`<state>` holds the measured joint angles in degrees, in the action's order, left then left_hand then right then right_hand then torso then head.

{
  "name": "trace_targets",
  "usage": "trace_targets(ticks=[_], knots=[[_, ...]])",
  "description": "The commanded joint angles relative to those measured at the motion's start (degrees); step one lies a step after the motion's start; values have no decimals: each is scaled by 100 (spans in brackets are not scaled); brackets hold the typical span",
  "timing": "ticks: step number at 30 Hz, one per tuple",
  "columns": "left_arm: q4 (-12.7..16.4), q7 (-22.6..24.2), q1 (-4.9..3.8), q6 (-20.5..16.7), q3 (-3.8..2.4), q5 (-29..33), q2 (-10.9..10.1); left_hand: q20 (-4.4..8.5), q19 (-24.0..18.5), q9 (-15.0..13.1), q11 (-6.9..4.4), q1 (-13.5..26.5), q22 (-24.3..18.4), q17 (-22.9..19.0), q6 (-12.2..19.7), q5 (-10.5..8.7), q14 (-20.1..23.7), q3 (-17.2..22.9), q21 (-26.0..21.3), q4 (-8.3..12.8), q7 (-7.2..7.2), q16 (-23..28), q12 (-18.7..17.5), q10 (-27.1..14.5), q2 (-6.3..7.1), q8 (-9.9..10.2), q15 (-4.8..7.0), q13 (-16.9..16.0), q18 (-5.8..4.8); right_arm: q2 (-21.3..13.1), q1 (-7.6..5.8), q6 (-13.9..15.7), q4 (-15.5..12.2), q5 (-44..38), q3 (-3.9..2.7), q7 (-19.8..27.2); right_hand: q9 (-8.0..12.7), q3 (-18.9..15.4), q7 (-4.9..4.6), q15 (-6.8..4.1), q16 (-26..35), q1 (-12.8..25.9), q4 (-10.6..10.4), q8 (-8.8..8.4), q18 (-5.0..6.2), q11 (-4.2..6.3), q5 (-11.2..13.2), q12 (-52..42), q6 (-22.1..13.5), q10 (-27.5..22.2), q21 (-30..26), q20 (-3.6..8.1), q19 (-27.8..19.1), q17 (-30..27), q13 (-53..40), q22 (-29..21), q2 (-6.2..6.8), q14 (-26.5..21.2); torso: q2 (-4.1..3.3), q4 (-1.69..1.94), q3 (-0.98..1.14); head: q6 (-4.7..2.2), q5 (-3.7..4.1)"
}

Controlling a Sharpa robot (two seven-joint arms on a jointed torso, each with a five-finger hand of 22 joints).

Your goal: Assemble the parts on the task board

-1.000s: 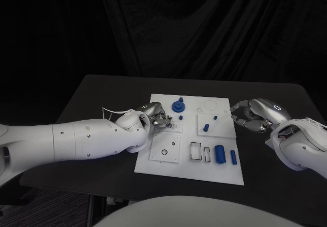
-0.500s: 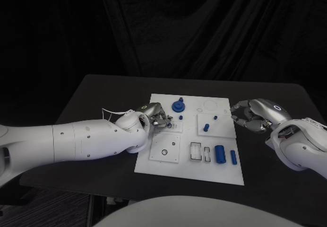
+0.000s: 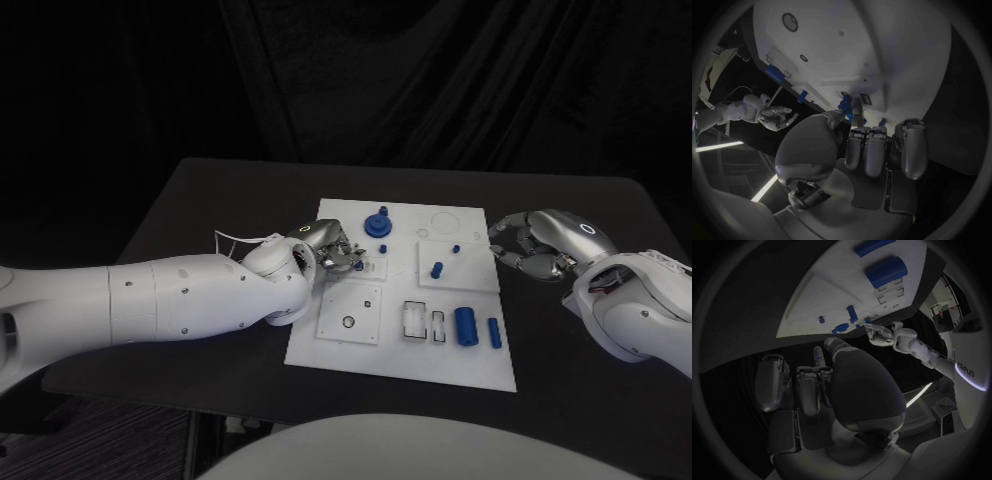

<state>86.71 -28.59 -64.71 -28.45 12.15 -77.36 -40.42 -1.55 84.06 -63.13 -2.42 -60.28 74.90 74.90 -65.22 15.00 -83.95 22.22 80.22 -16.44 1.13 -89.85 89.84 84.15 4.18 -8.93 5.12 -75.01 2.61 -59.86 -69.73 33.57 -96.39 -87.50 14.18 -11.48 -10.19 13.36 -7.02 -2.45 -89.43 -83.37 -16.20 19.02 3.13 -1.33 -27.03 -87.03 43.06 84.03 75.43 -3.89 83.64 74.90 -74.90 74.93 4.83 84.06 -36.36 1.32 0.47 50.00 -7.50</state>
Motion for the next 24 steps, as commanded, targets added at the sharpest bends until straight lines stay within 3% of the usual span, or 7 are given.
trace_targets(ticks=[1, 24], knots=[[22, 113, 12, 97, -5, -13, 4, 45, 136, 11, -34, 56, 1189, 1510, -28, -35, -605, -56, -37, -13, -9, -15, 16, 585, -1, 27, 25, -1499, -22, -6, 19, -10, -3, -34, -3, -48, 9, 14, -17, 17, 18, 39, -14, 12, 15, -28, -33, 28, 38, 303, -13, 1, 21, 1432, -1120, 1070, 28, 571, -1, 0, -1, 0, -15], [24, 139, 23, 148, -5, -13, 2, 44, 132, 16, -33, 68, 1186, 1510, -29, -30, -605, -93, -48, -6, -11, -15, 16, 585, -28, 34, 23, -1499, -20, -4, 28, -22, 5, -34, -3, -70, 9, 18, -15, 17, 19, 40, -12, 17, 15, -29, -36, 29, 48, 302, -14, 0, 21, 1431, -1119, 1070, 24, 571, 0, -3, 2, 0, -22]])
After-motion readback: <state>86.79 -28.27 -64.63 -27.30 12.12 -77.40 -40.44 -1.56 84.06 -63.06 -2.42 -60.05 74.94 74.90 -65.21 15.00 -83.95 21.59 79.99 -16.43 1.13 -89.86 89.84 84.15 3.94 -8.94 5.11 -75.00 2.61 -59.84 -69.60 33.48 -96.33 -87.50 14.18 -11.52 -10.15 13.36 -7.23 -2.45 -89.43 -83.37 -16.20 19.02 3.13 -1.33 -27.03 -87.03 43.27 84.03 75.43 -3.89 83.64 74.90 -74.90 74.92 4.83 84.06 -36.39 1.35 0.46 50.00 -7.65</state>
